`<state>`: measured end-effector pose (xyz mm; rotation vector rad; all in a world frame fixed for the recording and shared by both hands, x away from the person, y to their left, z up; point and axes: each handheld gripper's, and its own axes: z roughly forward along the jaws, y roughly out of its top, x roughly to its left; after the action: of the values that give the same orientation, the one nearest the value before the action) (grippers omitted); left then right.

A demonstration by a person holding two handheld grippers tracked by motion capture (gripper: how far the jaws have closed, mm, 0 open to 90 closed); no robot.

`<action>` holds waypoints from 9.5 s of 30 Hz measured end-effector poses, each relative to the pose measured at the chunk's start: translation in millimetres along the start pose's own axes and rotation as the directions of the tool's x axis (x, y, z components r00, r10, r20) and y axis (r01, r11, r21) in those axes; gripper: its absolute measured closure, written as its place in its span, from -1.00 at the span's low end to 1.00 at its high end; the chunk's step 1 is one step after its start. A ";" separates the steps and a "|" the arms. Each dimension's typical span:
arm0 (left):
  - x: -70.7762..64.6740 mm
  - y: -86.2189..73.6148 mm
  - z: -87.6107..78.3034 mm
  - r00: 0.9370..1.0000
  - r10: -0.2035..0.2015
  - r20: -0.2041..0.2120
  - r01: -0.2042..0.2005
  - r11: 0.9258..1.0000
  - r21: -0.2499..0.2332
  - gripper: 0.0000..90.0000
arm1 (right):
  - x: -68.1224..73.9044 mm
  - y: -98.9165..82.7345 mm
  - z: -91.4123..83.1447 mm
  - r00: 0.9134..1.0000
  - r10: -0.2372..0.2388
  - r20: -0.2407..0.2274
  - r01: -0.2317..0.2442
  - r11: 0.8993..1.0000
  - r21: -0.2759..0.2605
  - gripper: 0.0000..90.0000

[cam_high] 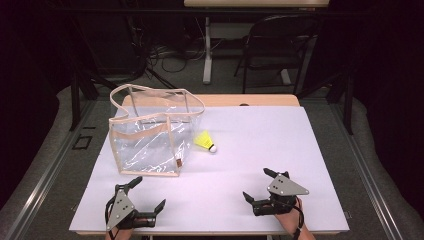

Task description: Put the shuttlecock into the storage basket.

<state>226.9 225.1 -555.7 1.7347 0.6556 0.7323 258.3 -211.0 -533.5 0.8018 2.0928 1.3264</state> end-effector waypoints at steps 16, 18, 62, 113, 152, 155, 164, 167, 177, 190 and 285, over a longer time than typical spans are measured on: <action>0.0 -0.1 0.0 1.000 0.000 0.001 0.000 1.000 0.000 -1.00 | 4.6 14.6 30.4 0.998 -0.018 -0.057 0.020 0.999 0.041 -1.00; -0.2 0.0 -0.1 1.000 0.001 0.002 -0.001 1.000 -0.002 -1.00 | 5.0 16.4 34.5 0.998 -0.019 -0.066 0.022 0.999 0.042 -1.00; 0.4 -0.2 -1.3 1.000 0.007 0.005 -0.007 1.000 -0.006 -1.00 | -5.2 53.4 100.7 0.994 0.000 -0.106 0.015 0.989 0.146 -1.00; 1.2 -0.1 -2.6 1.000 0.010 0.001 -0.010 1.000 -0.006 -1.00 | -25.1 88.6 180.5 0.992 0.029 -0.121 0.010 0.949 0.315 -0.99; 0.7 0.1 -2.8 1.000 0.013 0.009 -0.012 1.000 -0.006 -1.00 | -24.7 76.9 227.5 0.998 0.066 -0.008 -0.054 0.872 0.487 0.20; 0.7 0.2 -2.9 1.000 0.013 0.008 -0.013 1.000 -0.006 -1.00 | -24.9 75.9 229.2 0.998 0.069 -0.008 -0.056 0.876 0.480 0.26; 0.3 0.2 -2.7 1.000 0.014 0.009 -0.014 1.000 -0.005 -1.00 | -24.7 75.3 230.9 0.998 0.059 -0.014 -0.044 0.868 0.494 0.38; 0.1 0.3 -2.5 1.000 0.016 0.010 -0.016 1.000 -0.004 -1.00 | -25.1 74.8 230.6 0.998 0.061 -0.012 -0.047 0.870 0.490 0.40; 0.4 0.0 -2.6 1.000 0.013 0.012 -0.013 1.000 -0.004 -1.00 | -26.7 77.1 225.8 0.998 0.063 -0.015 -0.048 0.871 0.489 0.43; 0.5 0.0 -3.1 1.000 0.013 0.005 -0.013 1.000 -0.009 -1.00 | -29.8 79.3 217.2 0.998 0.058 -0.018 -0.042 0.870 0.490 0.43; -0.2 0.5 -3.8 1.000 0.025 0.006 -0.025 1.000 -0.002 -1.00 | -66.0 95.2 152.7 1.000 0.026 0.001 -0.023 0.857 0.515 0.43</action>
<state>224.0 227.1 -554.5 1.7458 0.6301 0.7440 429.7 -133.9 -495.7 1.0390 2.4891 0.7688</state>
